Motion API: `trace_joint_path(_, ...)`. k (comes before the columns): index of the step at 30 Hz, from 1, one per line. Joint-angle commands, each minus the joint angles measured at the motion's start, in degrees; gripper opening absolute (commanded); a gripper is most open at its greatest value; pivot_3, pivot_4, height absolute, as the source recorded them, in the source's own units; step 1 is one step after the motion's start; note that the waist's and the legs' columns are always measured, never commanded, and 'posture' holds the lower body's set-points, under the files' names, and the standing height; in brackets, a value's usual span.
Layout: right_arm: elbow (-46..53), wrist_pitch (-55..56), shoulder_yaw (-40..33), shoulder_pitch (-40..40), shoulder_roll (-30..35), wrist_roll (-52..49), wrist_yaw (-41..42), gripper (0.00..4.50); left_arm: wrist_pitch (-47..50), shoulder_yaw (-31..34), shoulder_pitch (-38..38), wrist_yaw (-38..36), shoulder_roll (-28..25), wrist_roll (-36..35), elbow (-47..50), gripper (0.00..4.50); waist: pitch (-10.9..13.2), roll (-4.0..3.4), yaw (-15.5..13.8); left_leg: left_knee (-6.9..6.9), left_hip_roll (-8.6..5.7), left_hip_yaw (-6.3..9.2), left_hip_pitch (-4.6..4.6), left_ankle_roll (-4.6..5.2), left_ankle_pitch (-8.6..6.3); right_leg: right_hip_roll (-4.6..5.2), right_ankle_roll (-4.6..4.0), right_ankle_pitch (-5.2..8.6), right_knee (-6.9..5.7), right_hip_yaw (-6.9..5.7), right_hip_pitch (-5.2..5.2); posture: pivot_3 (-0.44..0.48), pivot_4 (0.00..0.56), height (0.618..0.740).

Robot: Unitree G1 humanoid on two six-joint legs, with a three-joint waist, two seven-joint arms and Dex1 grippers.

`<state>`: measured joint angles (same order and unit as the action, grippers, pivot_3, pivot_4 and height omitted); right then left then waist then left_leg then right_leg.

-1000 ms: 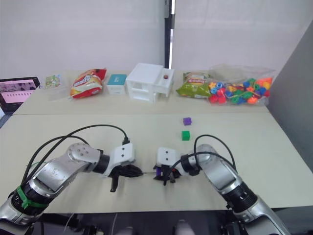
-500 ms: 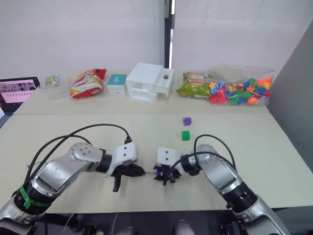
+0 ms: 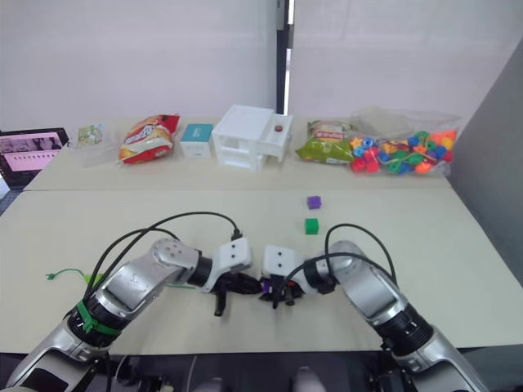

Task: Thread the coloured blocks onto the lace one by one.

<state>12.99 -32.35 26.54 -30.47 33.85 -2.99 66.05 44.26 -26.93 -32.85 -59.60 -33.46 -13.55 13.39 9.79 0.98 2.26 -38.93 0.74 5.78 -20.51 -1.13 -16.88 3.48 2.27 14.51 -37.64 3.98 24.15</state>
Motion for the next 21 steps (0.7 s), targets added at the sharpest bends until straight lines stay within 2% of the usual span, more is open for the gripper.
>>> trace_joint_path(1,1.1,-0.4,1.0,0.8,-0.2,-0.4,-0.2,1.19,-3.0,4.9,0.7,-1.7,-1.3,-2.8,3.1,0.69,0.0,0.00,0.0,0.00,0.00,0.00,0.00,0.00,0.00,0.00,0.00,0.00,-0.01,0.00,0.01,0.000,0.150,0.740)
trace_joint_path(7,0.6,-0.2,0.8,0.9,-0.1,-0.4,-0.5,1.19,-5.1,12.4,3.0,-3.4,-5.6,-5.9,3.3,2.61,0.0,0.00,0.2,0.03,0.02,0.03,0.02,0.00,0.00,-0.01,0.00,0.00,-0.01,-0.01,0.02,0.000,0.150,0.740)
trace_joint_path(10,0.3,-0.1,0.9,0.9,-0.2,-0.4,-0.6,1.19,-6.1,14.2,5.1,-6.0,-8.0,-7.7,3.5,2.61,0.0,0.00,0.2,0.04,0.02,0.03,0.03,0.00,0.00,-0.01,0.00,0.00,-0.02,-0.01,0.01,0.000,0.150,0.740)
trace_joint_path(14,0.3,-0.2,0.9,0.8,-0.3,-0.5,-0.7,1.19,-12.8,13.9,8.9,-7.9,-11.1,-4.9,0.5,2.61,0.0,-0.01,0.2,0.06,0.02,0.02,0.04,0.00,0.00,-0.01,0.00,0.00,-0.01,-0.01,0.02,0.000,0.150,0.740)
trace_joint_path(21,1.1,-1.1,0.5,0.6,-0.1,-0.9,-0.7,1.19,-20.9,10.3,11.2,-5.5,-7.7,0.5,-4.0,2.61,0.0,0.00,0.2,0.04,0.02,0.01,0.05,0.00,0.00,-0.02,0.00,0.00,-0.01,-0.02,0.00,0.000,0.150,0.740)
